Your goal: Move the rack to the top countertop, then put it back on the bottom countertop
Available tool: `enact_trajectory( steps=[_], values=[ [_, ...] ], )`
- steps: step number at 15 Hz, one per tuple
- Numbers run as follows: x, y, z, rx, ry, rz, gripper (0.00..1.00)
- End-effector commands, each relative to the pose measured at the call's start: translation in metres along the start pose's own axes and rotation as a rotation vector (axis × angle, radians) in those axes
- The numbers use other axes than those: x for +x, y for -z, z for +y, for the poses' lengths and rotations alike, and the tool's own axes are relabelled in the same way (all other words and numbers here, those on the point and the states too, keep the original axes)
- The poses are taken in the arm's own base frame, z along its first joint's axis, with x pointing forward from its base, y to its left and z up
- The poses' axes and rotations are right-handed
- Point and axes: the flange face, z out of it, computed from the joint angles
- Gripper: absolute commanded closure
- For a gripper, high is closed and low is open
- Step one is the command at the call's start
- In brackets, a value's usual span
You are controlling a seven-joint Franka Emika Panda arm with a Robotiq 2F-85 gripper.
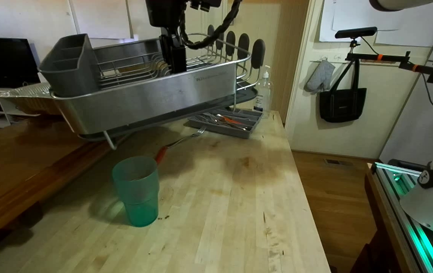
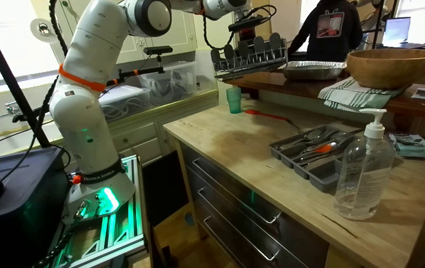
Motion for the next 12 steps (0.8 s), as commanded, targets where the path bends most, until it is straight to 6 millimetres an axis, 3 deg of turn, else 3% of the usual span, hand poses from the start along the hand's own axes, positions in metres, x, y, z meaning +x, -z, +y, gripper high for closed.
enact_trajectory(
  steps=[1,6,12],
  values=[
    [0.015,0.041,-0.003,0.000,0.027,0.093,0.95],
    [0.049,0.038,-0.025,0.005,0.035,0.172,0.95],
    [0.075,0.039,-0.049,0.092,-0.053,0.256,0.95]
  ],
)
